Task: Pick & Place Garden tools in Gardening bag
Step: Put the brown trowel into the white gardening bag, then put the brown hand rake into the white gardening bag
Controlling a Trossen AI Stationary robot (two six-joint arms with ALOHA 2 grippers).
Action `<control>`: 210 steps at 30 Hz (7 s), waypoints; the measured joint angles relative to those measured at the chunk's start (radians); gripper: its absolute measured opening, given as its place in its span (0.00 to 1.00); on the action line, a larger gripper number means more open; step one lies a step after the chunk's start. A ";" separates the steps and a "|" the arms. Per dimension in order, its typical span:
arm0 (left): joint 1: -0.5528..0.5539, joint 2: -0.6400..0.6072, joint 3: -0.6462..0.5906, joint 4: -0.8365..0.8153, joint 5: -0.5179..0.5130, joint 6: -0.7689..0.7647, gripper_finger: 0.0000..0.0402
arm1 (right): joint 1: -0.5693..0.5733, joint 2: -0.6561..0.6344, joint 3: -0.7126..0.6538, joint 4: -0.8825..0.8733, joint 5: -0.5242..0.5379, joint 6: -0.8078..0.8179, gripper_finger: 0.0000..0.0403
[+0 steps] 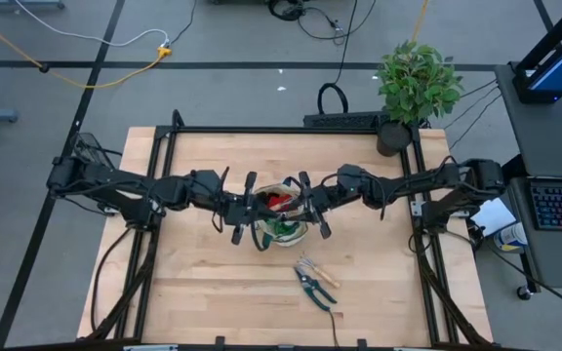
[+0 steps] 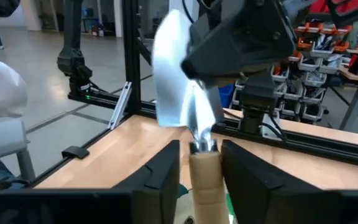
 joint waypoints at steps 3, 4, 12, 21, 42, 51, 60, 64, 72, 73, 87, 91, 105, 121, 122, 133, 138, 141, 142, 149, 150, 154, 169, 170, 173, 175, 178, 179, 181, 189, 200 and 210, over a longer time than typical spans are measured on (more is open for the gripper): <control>0.000 0.000 0.000 -0.022 -0.004 -0.010 0.02 | 0.000 0.000 0.000 -0.003 0.003 -0.022 0.36; 0.000 0.000 0.000 -0.037 -0.003 -0.009 0.01 | 0.000 0.000 0.000 -0.004 0.016 -0.030 0.38; -0.006 -0.027 0.000 -0.065 -0.148 -0.061 0.01 | -0.019 -0.032 0.000 -0.026 0.076 -0.075 0.50; 0.003 -0.193 0.010 -0.335 -0.211 -0.228 0.01 | -0.019 -0.102 0.000 -0.125 0.069 -0.043 0.50; 0.063 0.050 0.010 -0.452 -0.213 -0.369 0.02 | -0.016 -0.101 0.000 -0.162 0.065 -0.043 0.50; 0.070 0.156 0.010 -0.368 -0.164 -0.378 0.05 | -0.016 -0.100 0.000 -0.181 0.065 -0.043 0.50; 0.075 0.166 0.008 -0.304 -0.148 -0.338 0.05 | -0.016 -0.100 0.000 -0.184 0.064 -0.043 0.50; 0.075 0.166 0.008 -0.307 -0.155 -0.350 0.05 | -0.016 -0.100 0.000 -0.185 0.064 -0.043 0.50; 0.076 0.167 0.006 -0.314 -0.231 -0.354 0.10 | 0.006 -0.100 0.000 -0.192 0.064 -0.043 0.50; 0.076 0.167 0.006 -0.314 -0.231 -0.355 0.12 | 0.011 -0.100 0.000 -0.194 0.064 -0.043 0.50; 0.040 0.107 0.007 -0.265 -0.235 -0.265 0.52 | 0.043 -0.100 0.000 -0.245 0.069 -0.043 0.50; 0.029 0.050 0.009 -0.264 -0.291 -0.243 0.56 | 0.043 -0.100 0.000 -0.249 0.070 -0.043 0.50; -0.016 -0.085 0.008 -0.339 -0.408 -0.240 0.58 | 0.082 -0.100 0.000 -0.383 0.067 0.040 0.50; -0.022 -0.085 0.008 -0.343 -0.414 -0.279 0.58 | 0.375 -0.100 -0.045 -0.603 0.408 0.306 0.50; -0.022 -0.085 0.008 -0.343 -0.414 -0.279 0.58 | 0.391 -0.100 -0.057 -0.596 0.442 0.343 0.50; -0.022 -0.085 0.008 -0.343 -0.414 -0.282 0.58 | 0.508 -0.044 -0.126 -0.552 0.641 0.620 0.50; -0.022 -0.085 0.008 -0.340 -0.414 -0.312 0.58 | 0.515 0.032 -0.114 -0.522 0.639 0.660 0.50; -0.022 -0.085 0.008 -0.340 -0.414 -0.324 0.58 | 0.515 0.058 -0.109 -0.523 0.641 0.661 0.50; -0.022 -0.085 0.008 -0.340 -0.414 -0.324 0.58 | 0.515 0.060 -0.109 -0.535 0.641 0.660 0.50; -0.022 -0.085 0.008 -0.341 -0.414 -0.324 0.58 | 0.515 0.135 -0.109 -0.527 0.635 0.640 0.50; -0.022 -0.085 0.008 -0.341 -0.414 -0.324 0.58 | 0.515 0.149 -0.109 -0.524 0.625 0.640 0.50; -0.022 -0.085 0.008 -0.341 -0.414 -0.324 0.58 | 0.515 0.191 -0.109 -0.511 0.615 0.634 0.50; -0.022 -0.085 0.008 -0.343 -0.414 -0.326 0.58 | 0.512 0.178 -0.109 -0.591 0.683 0.347 0.36; -0.022 -0.085 0.008 -0.343 -0.414 -0.326 0.58 | 0.512 0.178 -0.109 -0.593 0.684 0.345 0.32; -0.022 -0.085 0.008 -0.343 -0.414 -0.325 0.58 | 0.512 0.178 -0.109 -0.601 0.687 0.354 0.21; -0.022 -0.085 0.008 -0.343 -0.414 -0.325 0.58 | 0.512 0.177 -0.109 -0.601 0.690 0.359 0.15; -0.022 -0.085 0.008 -0.343 -0.414 -0.326 0.58 | 0.512 0.177 -0.109 -0.585 0.692 0.361 0.14; -0.022 -0.085 0.008 -0.343 -0.414 -0.326 0.58 | 0.512 0.178 -0.109 -0.577 0.693 0.366 0.14; -0.022 -0.085 0.008 -0.343 -0.414 -0.328 0.58 | 0.512 0.177 -0.110 -0.571 0.696 0.370 0.14; -0.022 -0.085 0.008 -0.345 -0.414 -0.330 0.58 | 0.499 0.045 -0.112 -0.592 0.776 0.323 0.14; -0.022 -0.084 0.008 -0.351 -0.360 -0.376 0.58 | 0.410 -0.176 -0.111 -0.567 0.861 -0.017 0.14; -0.022 -0.084 0.008 -0.351 -0.353 -0.380 0.58 | 0.284 -0.250 -0.086 -0.452 0.849 -0.334 0.14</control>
